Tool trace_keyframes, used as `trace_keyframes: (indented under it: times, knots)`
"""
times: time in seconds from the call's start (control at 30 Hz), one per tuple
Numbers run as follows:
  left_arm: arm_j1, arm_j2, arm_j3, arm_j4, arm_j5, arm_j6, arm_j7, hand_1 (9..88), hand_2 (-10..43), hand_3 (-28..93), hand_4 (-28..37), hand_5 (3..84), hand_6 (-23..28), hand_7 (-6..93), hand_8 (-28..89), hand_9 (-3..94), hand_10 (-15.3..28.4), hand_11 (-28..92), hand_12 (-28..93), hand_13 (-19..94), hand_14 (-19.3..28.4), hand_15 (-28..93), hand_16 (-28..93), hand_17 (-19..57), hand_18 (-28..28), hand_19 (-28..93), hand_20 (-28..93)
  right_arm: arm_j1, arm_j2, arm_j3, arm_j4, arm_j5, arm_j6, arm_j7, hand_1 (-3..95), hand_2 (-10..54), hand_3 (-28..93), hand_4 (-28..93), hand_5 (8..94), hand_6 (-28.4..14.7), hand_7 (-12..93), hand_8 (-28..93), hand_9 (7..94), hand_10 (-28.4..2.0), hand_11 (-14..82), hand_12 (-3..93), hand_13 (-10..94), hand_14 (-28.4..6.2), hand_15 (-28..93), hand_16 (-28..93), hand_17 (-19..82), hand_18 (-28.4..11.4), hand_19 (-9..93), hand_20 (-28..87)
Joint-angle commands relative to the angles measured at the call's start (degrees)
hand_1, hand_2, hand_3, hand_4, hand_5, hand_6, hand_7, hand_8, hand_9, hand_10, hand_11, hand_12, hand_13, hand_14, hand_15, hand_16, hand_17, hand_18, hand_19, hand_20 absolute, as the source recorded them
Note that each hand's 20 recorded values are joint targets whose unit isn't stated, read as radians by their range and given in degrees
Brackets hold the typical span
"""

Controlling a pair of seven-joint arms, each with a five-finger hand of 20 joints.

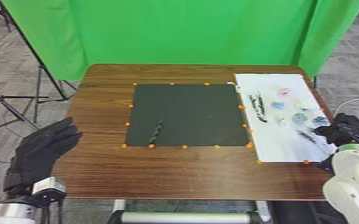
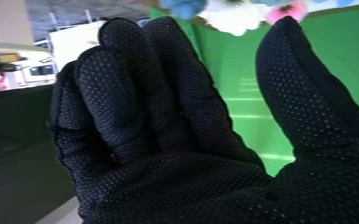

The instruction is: Arrange flowers

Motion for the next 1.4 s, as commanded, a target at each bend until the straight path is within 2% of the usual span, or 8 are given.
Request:
trace_keyframes:
  times: [0.03,0.23,0.73,0.77,0.8,1.03,1.13,1.4]
  knots:
    - [1.9,0.14,-0.56,-0.49,-0.39,0.36,0.69,26.9,4.7,82,-13.7,45.1,13.3,12.3,-8,37.0,21.8,33,9,26,27.7,55,-11,-9.7,21.4,57,12,-5.5,-1.1,2.5,-2.4,-1.6,0.1,3.1,25.9,1.1,80,-22,69.6,-14.2,14,-10,60.9,-26.5,42.7,21.2,50,-24.5,79,19,23,-28.4,81,36]
    - [1.4,0.05,-0.11,-0.19,-0.29,-0.04,0.32,26.8,4.7,82,-13.6,45.1,13.3,12.2,-8,37.0,21.8,33,9,26,27.7,55,-11,-9.7,21.4,57,12,-5.8,-1.8,1.8,-1.8,-1.2,-0.6,3.5,27.7,0.1,79,-22,70.7,-15.3,12,-9,61.5,-27.2,41.8,20.8,50,-25.4,79,18,24,-28.4,81,36]
    - [1.7,-0.04,-0.23,-0.26,-0.44,0.05,0.67,26.9,4.7,82,-13.6,45.0,13.2,12.4,-8,37.0,21.7,33,9,26,27.6,55,-11,-9.7,21.4,57,12,-4.5,-1.7,-0.4,1.4,-2.2,0.3,4.4,32.1,-2.0,79,-23,72.7,-15.1,12,-9,62.9,-27.1,41.9,20.2,51,-25.2,80,16,25,-28.4,82,34]
    - [1.5,-0.23,-0.34,-0.18,-0.29,-0.19,0.26,26.9,4.7,82,-13.6,45.0,13.2,12.4,-8,37.0,21.8,33,9,26,27.7,55,-11,-9.7,21.4,57,12,-4.7,-1.6,-0.5,1.4,-2.3,0.5,4.5,33.4,-2.4,79,-23,73.0,-15.0,12,-9,63.4,-27.0,41.7,20.1,52,-24.9,79,16,25,-28.4,82,34]
    - [1.9,-0.03,-0.33,-0.36,-0.59,0.29,0.82,26.9,4.7,82,-13.6,45.0,13.2,12.4,-8,37.0,21.8,33,9,26,27.7,55,-11,-9.7,21.4,57,12,-4.5,-1.6,-0.8,1.7,-2.8,1.0,4.0,34.8,-2.5,79,-23,73.5,-14.6,12,-9,64.0,-26.6,41.5,19.9,53,-24.4,79,16,25,-28.4,82,34]
    - [1.6,-0.23,-0.26,-0.22,-0.53,0.23,0.45,26.9,4.7,82,-13.6,45.1,13.3,12.5,-8,37.0,21.8,33,9,26,27.5,55,-11,-9.7,21.4,57,12,-2.8,-1.8,-2.1,3.4,-2.6,2.5,4.9,42.4,-4.5,79,-27,77.3,-10.5,15,-10,70.4,-21.5,42.4,19.9,59,-19.7,78,17,29,-28.4,84,32]
    - [1.7,-0.28,-0.23,-0.15,-0.55,0.16,0.49,26.9,4.7,82,-13.5,45.1,13.3,12.4,-8,37.0,21.8,33,9,26,27.5,55,-11,-9.7,21.4,57,12,-1.7,-1.9,-3.0,4.0,-2.5,2.7,4.7,43.5,-5.1,78,-28,77.2,-10.2,16,-6,70.6,-21.2,42.6,20.2,60,-19.4,78,17,29,-28.4,85,31]
    - [1.9,-0.25,-0.2,-0.18,-0.67,0.24,0.66,27.0,4.8,82,-13.5,45.2,13.4,12.3,-8,37.0,21.8,33,9,26,27.7,55,-11,-9.7,21.4,57,12,-0.1,-1.8,-5.0,5.2,-3.3,3.2,4.6,41.5,-5.0,80,-28,76.3,-9.9,16,-10,69.8,-21.5,41.9,20.6,59,-19.6,77,18,28,-28.4,86,29]
